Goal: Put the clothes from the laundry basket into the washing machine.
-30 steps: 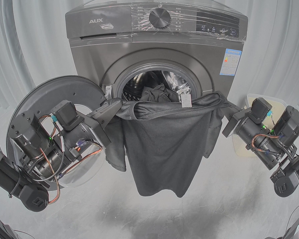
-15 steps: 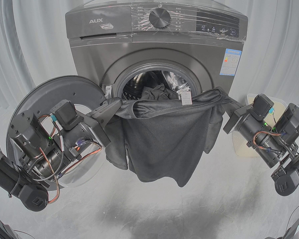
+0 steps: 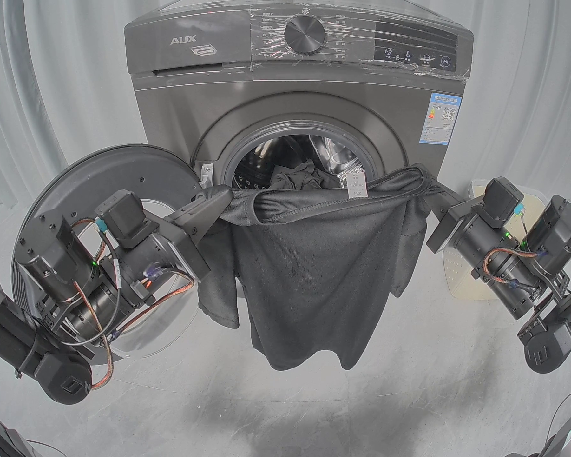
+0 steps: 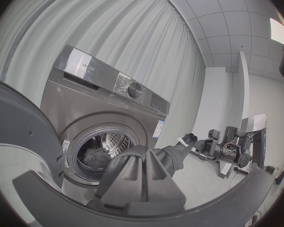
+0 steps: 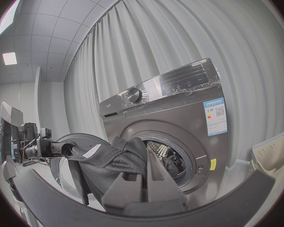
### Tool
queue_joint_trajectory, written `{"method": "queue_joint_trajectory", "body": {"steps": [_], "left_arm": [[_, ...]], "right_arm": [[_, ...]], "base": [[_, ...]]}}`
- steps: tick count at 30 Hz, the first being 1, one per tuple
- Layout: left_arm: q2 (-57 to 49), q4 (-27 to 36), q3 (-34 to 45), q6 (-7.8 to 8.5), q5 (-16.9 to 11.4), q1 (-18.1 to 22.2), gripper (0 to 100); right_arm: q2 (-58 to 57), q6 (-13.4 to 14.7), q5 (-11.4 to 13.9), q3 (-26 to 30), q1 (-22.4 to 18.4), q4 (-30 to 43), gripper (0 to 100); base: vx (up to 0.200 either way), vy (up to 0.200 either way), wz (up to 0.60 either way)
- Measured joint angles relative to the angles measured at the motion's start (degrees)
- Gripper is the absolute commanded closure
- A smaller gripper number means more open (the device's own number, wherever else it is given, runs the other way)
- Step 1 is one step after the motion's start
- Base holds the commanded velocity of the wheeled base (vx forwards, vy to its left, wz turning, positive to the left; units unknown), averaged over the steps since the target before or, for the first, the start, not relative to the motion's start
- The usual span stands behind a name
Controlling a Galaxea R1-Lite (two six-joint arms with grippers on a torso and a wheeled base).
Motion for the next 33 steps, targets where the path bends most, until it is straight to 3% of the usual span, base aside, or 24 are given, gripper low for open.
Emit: {"method": "queue_joint_trajectory", "body": {"steps": [6, 7, 18, 24, 33], "left_arm": [[0.05, -0.02, 0.83, 0.02, -0.39, 0.00, 100], [0.09, -0.02, 1.24, 0.02, -0.49, -0.07, 0], [2.52, -0.24, 3.25, 0.24, -0.68, -1.15, 0], [1.97, -0.27, 7.86, 0.29, -1.65, -2.72, 0], [4.77, -0.20, 9.51, 1.56, -2.68, -3.88, 0]], "right_arm": [[0.02, -0.02, 0.00, 0.00, 0.01, -0.01, 100], [0.07, 0.00, -0.02, -0.05, 0.09, -0.01, 100], [1.21, 0.68, -0.56, -1.29, 0.34, -0.01, 100], [2.45, 3.04, -1.15, -2.95, 0.06, 0.02, 100], [3.83, 3.67, -1.22, -5.21, 1.49, 0.32, 100]], "base": [[0.000, 0.000, 0.00], [0.000, 0.000, 0.00], [0.000, 0.000, 0.00], [0.000, 0.000, 0.00], [0.000, 0.000, 0.00]]}}
